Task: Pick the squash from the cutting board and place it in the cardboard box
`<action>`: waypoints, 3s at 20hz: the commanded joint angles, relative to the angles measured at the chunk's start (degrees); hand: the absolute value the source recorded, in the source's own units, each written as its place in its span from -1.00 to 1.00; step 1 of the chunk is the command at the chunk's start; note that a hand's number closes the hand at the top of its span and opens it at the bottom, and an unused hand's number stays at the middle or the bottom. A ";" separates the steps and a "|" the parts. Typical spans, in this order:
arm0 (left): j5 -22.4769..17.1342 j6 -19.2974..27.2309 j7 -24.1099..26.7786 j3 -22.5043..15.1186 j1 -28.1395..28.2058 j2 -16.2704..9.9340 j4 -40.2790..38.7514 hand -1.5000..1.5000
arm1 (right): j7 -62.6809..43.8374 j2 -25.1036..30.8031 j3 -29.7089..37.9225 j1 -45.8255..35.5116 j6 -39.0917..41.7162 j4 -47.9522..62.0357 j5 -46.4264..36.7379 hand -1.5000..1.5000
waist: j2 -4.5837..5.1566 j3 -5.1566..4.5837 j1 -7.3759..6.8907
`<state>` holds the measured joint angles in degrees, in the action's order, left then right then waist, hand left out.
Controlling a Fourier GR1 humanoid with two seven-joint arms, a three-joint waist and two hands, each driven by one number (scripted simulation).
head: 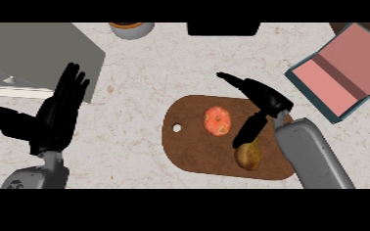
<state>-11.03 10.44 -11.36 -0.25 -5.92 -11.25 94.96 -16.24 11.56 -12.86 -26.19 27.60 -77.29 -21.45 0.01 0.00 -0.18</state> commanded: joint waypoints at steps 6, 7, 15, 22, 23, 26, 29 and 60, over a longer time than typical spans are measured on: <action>0.26 -3.06 0.25 3.24 -0.11 0.94 -1.18 0.00 | 2.29 -2.21 1.41 0.92 0.82 1.74 -6.37 -1.00 | -0.02 0.00 0.04; 0.69 -4.23 3.08 2.50 1.40 1.49 -2.63 0.00 | 5.66 -0.38 3.02 -0.23 0.92 4.82 -6.59 -1.00 | 0.01 0.00 -0.01; 3.03 -2.29 -0.52 2.81 -1.93 3.02 -2.27 0.00 | 5.55 -5.52 1.58 0.90 0.22 6.48 -9.86 -1.00 | -0.01 0.00 0.07; 3.17 -4.52 -0.33 2.73 3.11 3.09 2.95 0.00 | 8.71 -6.32 4.25 -2.00 -0.98 12.81 -11.84 -1.00 | -0.02 0.00 -0.12; 3.31 -4.08 -0.55 3.18 2.33 3.27 1.40 0.00 | 8.37 -7.01 0.67 4.41 -2.51 7.93 -13.81 -1.00 | -0.05 0.00 0.08; 4.08 -2.49 -1.91 3.04 -3.48 4.59 -1.86 0.00 | 8.00 -9.87 1.31 -0.39 -4.21 12.91 -15.32 -1.00 | 0.02 0.00 0.06; 1.96 -4.67 -5.41 5.51 -1.55 1.90 3.36 0.00 | 5.53 -8.47 1.47 2.79 -0.68 6.17 -14.72 -1.00 | -0.06 0.00 0.13; 5.83 -3.74 -0.64 3.22 0.27 6.90 0.16 0.00 | 9.51 -3.39 -23.03 21.55 -17.32 -24.31 -45.65 1.00 | -0.18 -0.02 0.66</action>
<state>-6.32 5.74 -12.53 4.47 -5.36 -6.00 95.66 -5.24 7.45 -33.87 -6.11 10.55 -93.81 -64.32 -0.35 -0.05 0.64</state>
